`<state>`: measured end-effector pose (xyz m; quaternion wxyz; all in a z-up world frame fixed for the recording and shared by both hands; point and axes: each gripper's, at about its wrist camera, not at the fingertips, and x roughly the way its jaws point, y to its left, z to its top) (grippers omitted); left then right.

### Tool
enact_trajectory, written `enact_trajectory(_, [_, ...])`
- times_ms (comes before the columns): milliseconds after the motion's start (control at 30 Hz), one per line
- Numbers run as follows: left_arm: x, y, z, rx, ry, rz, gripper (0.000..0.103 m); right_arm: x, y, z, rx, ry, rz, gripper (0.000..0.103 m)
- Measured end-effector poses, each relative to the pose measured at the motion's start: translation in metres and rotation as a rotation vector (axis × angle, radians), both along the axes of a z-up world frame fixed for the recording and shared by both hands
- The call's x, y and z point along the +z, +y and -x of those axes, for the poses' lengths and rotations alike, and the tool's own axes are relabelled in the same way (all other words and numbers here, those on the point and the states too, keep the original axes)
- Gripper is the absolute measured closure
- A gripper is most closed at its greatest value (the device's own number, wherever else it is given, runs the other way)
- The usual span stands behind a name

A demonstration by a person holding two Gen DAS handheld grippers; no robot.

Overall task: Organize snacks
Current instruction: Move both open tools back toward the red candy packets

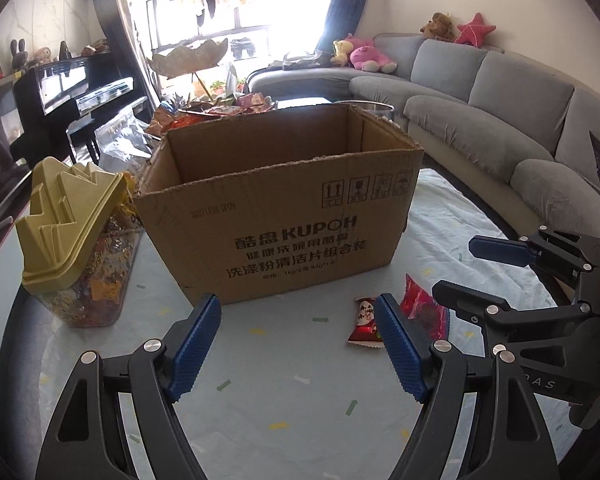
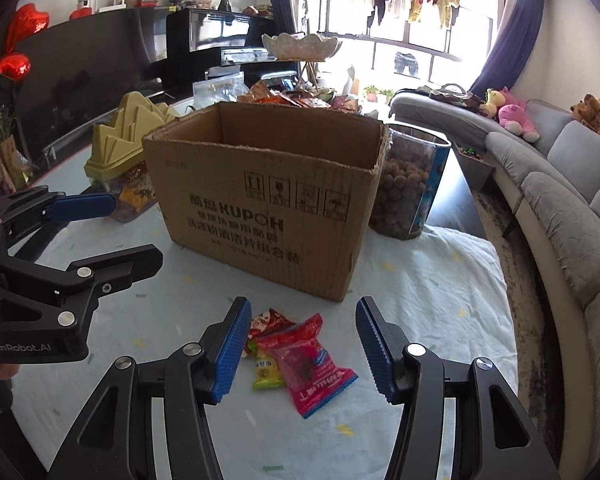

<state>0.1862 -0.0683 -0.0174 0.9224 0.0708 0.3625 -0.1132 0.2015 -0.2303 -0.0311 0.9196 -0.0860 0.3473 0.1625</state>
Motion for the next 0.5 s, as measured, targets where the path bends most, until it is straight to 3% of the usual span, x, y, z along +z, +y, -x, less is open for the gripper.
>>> enact_trajectory(500, [-0.047, -0.013, -0.016, -0.045, 0.085, -0.058, 0.024, -0.047, -0.003, -0.014, 0.023, 0.133, 0.057, 0.048])
